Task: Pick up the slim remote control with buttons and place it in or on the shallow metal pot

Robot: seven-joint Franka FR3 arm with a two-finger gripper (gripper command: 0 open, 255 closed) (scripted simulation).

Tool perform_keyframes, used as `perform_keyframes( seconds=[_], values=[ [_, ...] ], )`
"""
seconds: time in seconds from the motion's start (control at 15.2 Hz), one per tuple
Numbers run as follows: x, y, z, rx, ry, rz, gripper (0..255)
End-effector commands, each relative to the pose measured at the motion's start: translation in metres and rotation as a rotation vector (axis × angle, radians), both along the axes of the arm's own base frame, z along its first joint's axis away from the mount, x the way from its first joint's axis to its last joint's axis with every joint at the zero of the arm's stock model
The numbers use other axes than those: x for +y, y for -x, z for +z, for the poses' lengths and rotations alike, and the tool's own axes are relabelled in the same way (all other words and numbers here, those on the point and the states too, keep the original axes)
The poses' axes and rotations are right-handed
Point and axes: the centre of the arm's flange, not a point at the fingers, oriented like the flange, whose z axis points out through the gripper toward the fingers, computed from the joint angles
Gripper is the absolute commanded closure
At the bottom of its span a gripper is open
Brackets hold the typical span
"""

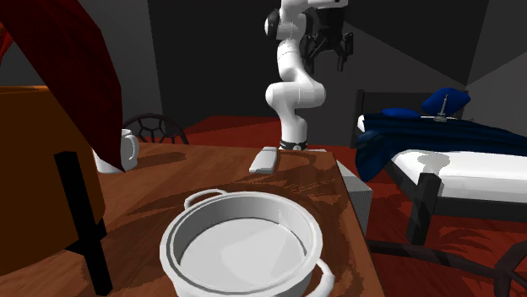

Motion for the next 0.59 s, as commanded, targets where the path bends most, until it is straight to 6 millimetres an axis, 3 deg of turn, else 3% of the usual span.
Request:
perform_keyframes(
  seconds=[0.0,0.53],
  values=[
    [0.0,0.0,0.0,0.0,0.0,0.0,0],
    [-0.062,-0.002,-0.082,-0.047,0.029,-0.153,0]
  ],
)
